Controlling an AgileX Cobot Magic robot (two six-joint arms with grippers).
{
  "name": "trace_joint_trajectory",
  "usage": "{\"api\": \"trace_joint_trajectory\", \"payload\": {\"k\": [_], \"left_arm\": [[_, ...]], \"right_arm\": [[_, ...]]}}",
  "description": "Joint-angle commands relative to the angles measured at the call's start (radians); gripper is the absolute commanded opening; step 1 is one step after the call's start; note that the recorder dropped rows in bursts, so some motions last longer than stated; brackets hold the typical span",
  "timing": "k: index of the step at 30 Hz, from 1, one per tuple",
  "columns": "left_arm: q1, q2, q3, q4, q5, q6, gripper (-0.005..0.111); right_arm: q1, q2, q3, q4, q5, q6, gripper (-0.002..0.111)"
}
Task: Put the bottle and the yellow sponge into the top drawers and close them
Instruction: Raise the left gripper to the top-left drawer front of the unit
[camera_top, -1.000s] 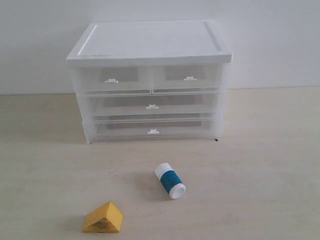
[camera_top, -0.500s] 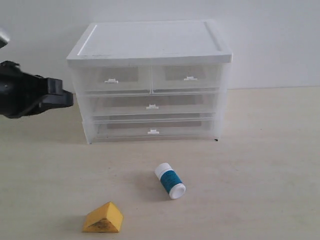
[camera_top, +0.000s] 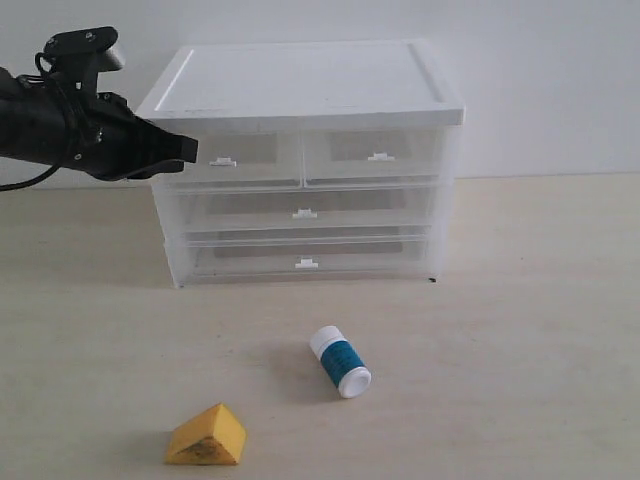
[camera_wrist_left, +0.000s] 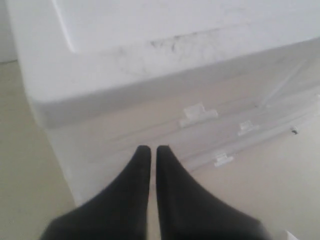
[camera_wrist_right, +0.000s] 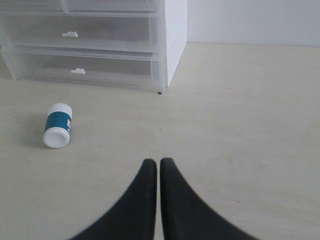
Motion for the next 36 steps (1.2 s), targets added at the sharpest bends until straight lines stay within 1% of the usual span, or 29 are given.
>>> {"api": "trace_joint_trajectory", "payload": {"k": [1,7,15,29,33,36], "left_arm": [[-0.004,0.045,-0.061,0.014,0.004,0.008,0.004],[-0.004,0.084,-0.086,0.014,0.006,0.008,0.004],[-0.004,0.084,-0.086,0.010,-0.003,0.008,0.004],[-0.004,0.084,-0.086,-0.006,0.026,-0.003,0.004],[-0.004,0.084,-0.086,-0.012,0.028,-0.003,0.004],[-0.004,0.084,-0.086,-0.012,0.030,-0.003,0.004]], "right_arm": [[-0.003,-0.005,0.000,-0.001,-0.011,-0.004,0.000],[-0.003,-0.005,0.000,-0.001,-0.011,-0.004,0.000],[-0.003,-0.005,0.000,-0.001,-0.011,-0.004,0.000],[-0.003,-0.005,0.000,-0.001,-0.015,-0.007,0.000],[-0.003,-0.005,0.000,0.015,-0.100,0.020,0.000],[-0.003,-0.005,0.000,0.119,-0.217,0.116,0.000]]}}
